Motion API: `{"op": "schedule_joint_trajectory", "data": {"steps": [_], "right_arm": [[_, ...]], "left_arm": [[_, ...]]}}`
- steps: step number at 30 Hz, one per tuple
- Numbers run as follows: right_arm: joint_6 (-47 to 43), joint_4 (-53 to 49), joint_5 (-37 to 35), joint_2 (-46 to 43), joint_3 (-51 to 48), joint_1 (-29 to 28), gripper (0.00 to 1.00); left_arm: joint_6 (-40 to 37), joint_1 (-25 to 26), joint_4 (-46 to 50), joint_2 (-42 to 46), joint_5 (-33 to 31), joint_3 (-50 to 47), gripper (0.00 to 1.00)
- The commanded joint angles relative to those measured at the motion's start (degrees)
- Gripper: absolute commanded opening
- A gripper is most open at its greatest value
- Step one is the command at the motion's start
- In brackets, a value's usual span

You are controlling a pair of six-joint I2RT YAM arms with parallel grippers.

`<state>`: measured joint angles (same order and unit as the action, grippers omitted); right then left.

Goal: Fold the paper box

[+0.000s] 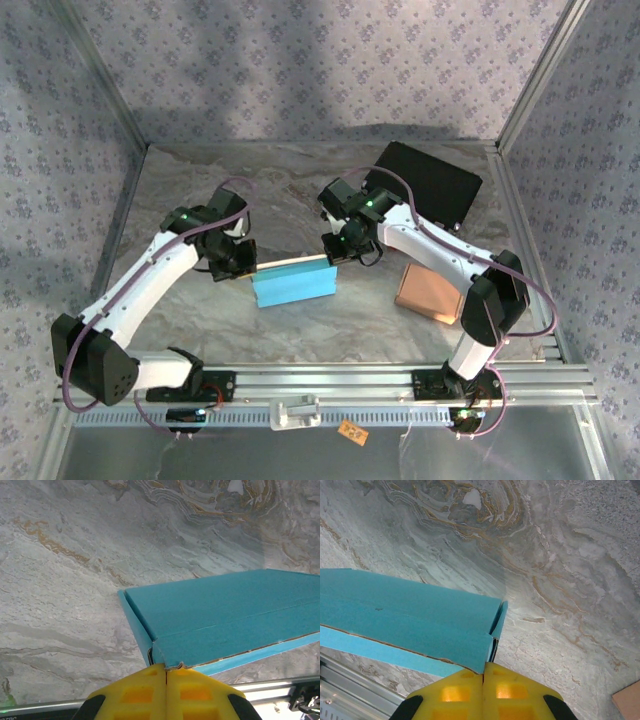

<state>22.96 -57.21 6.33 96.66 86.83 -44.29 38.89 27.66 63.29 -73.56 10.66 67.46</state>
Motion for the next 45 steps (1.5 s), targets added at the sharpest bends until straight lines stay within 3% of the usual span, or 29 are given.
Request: {"op": "schedule_joint_trajectory", "data": {"steps": [1, 10, 20, 28, 36, 41, 45], "right_arm": [[0.53, -1.33, 0.62, 0.53, 0.1, -1.1, 0.0], [0.72, -1.08, 0.62, 0.49, -0.08, -1.11, 0.0], [0.11, 2.22, -0.34, -1.77, -3.73, -2.37, 0.0], [0.05, 4.97, -3.99, -5.47, -9.31, -3.74, 0.0], [0.71, 4.48, -2.75, -6.37, -9.39, -3.19, 0.0], [3.5, 4.88, 2.73, -9.51, -9.0, -1.45, 0.26], [11.29, 7.03, 8.93, -13.92, -9.82, 1.9, 0.46]], "left_arm": [[-0.63, -0.63, 0.45, -0.39, 4.76, 0.97, 0.0], [-2.79, -1.25, 0.16, 0.9, 5.34, -2.01, 0.0], [-3.4, -0.16, -8.32, 7.33, 4.34, -10.04, 0.0], [-2.15, 5.37, -8.32, 11.02, -3.94, -12.35, 0.0], [-1.77, 6.92, -8.64, 12.6, -5.49, -14.95, 0.0], [-0.31, 8.52, -9.46, 12.35, -7.15, -15.44, 0.0], [-0.07, 8.88, -9.17, 12.2, -7.64, -15.28, 0.0]]}}
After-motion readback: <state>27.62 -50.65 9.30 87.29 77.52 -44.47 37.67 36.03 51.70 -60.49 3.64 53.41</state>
